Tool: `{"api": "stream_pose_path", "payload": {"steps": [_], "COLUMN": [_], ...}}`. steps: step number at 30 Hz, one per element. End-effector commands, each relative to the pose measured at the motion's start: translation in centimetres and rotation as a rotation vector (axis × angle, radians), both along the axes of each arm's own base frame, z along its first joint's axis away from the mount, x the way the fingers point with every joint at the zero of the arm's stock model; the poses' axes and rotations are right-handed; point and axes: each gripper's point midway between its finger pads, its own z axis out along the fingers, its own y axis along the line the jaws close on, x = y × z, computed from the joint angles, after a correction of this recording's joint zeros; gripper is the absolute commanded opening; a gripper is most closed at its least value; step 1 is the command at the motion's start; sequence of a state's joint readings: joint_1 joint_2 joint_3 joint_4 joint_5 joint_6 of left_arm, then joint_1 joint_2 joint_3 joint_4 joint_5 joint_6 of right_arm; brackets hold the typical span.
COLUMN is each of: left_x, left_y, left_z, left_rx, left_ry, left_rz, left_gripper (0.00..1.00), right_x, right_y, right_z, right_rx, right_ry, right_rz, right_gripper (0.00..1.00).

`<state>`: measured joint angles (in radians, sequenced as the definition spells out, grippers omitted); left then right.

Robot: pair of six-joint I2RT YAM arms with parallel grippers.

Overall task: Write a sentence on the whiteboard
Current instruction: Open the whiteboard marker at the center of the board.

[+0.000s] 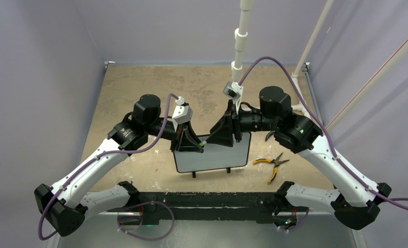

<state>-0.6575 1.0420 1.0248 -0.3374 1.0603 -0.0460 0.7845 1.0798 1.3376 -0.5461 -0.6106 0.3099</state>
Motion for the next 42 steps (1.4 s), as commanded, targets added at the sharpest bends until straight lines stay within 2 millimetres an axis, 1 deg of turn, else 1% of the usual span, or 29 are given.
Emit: {"api": "stream_pose_path", "payload": {"steps": [1, 3, 5, 8, 11, 13, 16, 20, 23, 28, 33, 42], "left_x": [-0.4, -0.3, -0.3, -0.3, -0.2, -0.2, -0.1, 0.4, 0.5, 0.1, -0.2, -0.4], "left_y": [-0.1, -0.1, -0.1, -0.2, -0.2, -0.2, -0.2, -0.1, 0.0, 0.3, 0.6, 0.9], "left_z": [1.8, 1.8, 1.8, 1.7, 1.7, 1.6, 1.5, 1.2, 0.9, 0.1, -0.6, -0.3], "left_rx": [-0.038, -0.037, -0.034, -0.033, -0.031, -0.029, -0.022, -0.022, -0.024, -0.025, -0.013, -0.017], "left_ry": [-0.066, -0.065, -0.064, -0.064, -0.062, -0.063, -0.062, -0.106, -0.12, -0.137, -0.145, -0.165], "left_rz": [-0.028, -0.026, -0.028, -0.026, -0.027, -0.026, -0.015, 0.01, 0.018, 0.013, 0.008, 0.011], "left_gripper": [0.0, 0.0, 0.0, 0.0, 0.0, 0.0, 0.0, 0.0, 0.0, 0.0, 0.0, 0.0], "right_x": [-0.7, -0.5, -0.4, -0.2, -0.1, 0.0, 0.0, -0.1, -0.4, -1.8, -2.3, -3.3], "right_y": [0.0, 0.0, -0.1, -0.1, 0.0, 0.1, 0.1, -0.3, -0.8, -1.9, -3.0, -4.3], "right_z": [0.2, -0.3, -0.8, -1.0, -0.9, -0.9, -0.7, 0.4, 1.9, 4.6, 5.9, 7.8], "right_rx": [0.006, -0.01, -0.029, -0.043, -0.041, -0.037, -0.034, -0.014, 0.004, 0.025, 0.001, 0.007], "right_ry": [-0.008, -0.004, 0.003, 0.002, -0.005, -0.009, -0.02, -0.062, -0.112, -0.18, -0.208, -0.248], "right_rz": [0.051, 0.044, 0.038, 0.035, 0.036, 0.038, 0.036, 0.032, 0.032, 0.072, 0.063, 0.054], "right_gripper": [0.48, 0.45, 0.44, 0.4, 0.32, 0.23, 0.0, 0.0, 0.0, 0.0, 0.0, 0.0]}}
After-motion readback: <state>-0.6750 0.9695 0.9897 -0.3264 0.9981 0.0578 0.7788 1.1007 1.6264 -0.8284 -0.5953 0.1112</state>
